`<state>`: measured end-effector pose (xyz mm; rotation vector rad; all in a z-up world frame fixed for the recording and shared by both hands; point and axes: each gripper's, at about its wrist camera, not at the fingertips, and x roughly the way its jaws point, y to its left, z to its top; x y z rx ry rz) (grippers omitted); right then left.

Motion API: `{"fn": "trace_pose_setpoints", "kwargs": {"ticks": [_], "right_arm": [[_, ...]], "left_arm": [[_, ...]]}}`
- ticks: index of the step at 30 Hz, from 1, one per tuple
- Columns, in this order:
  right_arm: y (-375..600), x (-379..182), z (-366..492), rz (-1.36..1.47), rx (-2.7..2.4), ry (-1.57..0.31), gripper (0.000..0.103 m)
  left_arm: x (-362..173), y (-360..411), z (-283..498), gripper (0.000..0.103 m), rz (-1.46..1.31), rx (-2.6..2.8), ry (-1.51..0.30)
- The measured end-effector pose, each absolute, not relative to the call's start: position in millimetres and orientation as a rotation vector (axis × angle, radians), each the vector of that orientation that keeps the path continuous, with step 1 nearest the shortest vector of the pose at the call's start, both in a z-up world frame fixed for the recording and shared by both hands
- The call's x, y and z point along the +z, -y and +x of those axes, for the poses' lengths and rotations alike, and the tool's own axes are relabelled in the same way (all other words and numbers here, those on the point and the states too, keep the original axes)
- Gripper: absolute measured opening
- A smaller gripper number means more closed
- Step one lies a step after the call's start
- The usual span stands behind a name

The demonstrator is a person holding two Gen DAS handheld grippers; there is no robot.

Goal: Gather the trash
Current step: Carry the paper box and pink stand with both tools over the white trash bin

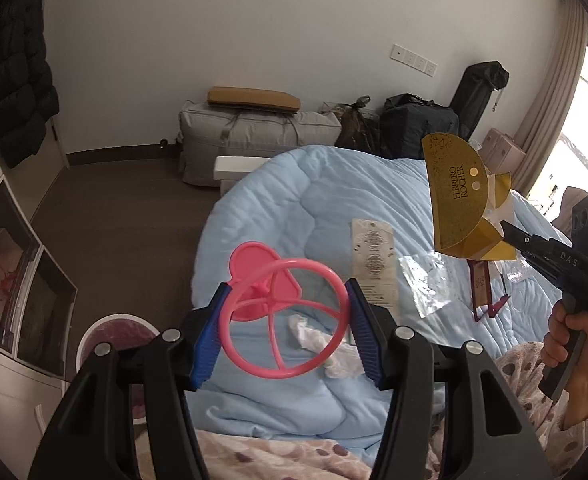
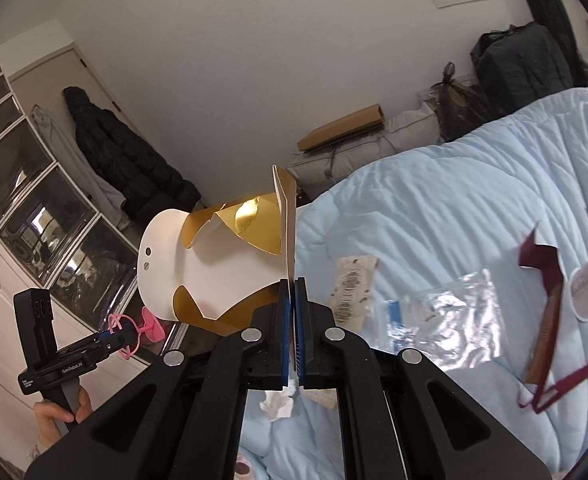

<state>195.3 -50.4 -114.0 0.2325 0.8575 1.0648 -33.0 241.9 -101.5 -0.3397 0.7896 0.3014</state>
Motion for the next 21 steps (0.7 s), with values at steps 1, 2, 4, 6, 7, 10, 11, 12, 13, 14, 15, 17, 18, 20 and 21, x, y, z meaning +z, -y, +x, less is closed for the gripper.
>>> {"fn": "trace_pose_setpoints", "kwargs": {"ticks": [1,2,4,6,7,10,11,12,13,14,15,17,18,20,21], "right_arm": [[36,-112,191,0.227,1.089,-0.861,0.002],[23,-111,187,0.225,1.112,-0.866,0.002],[-5,-109,177,0.207,1.156,-0.876,0.002],[-33,-108,166,0.166,1.192,-0.882,0.002],[-47,-107,160,0.148,1.213,-0.888,0.002],[-92,-106,144,0.103,1.276,-0.901,0.002],[-107,-107,138,0.090,1.299,-0.908,0.002],[-122,-109,133,0.078,1.320,-0.917,0.002],[-137,-111,127,0.066,1.346,-0.929,0.002],[-152,-113,122,0.056,1.371,-0.944,0.002],[-168,-116,116,0.041,1.399,-0.962,0.002],[-196,-123,105,0.008,1.450,-0.989,0.002],[-210,-128,100,-0.013,1.473,-1.006,0.002],[-236,-138,91,-0.087,1.507,-1.020,0.002],[-247,-144,88,-0.147,1.523,-1.021,0.002]], "left_arm": [[-101,-253,-42,0.056,-0.346,0.322,-0.783],[-101,-263,-50,0.056,-0.350,0.345,-0.776],[-101,-286,-67,0.057,-0.360,0.384,-0.767],[-103,-309,-82,0.057,-0.363,0.425,-0.764],[-104,-319,-89,0.057,-0.364,0.441,-0.765],[-115,-351,-110,0.056,-0.391,0.471,-0.777],[-121,-360,-116,0.057,-0.399,0.477,-0.786],[-127,-370,-122,0.057,-0.407,0.485,-0.795],[-134,-379,-128,0.056,-0.415,0.493,-0.802],[-140,-388,-135,0.057,-0.429,0.499,-0.804],[-149,-397,-140,0.057,-0.446,0.499,-0.813],[-169,-415,-149,0.057,-0.477,0.496,-0.844],[-179,-423,-155,0.056,-0.491,0.500,-0.860],[-198,-441,-164,0.057,-0.526,0.496,-0.880],[-208,-449,-169,0.057,-0.542,0.494,-0.888]]}}
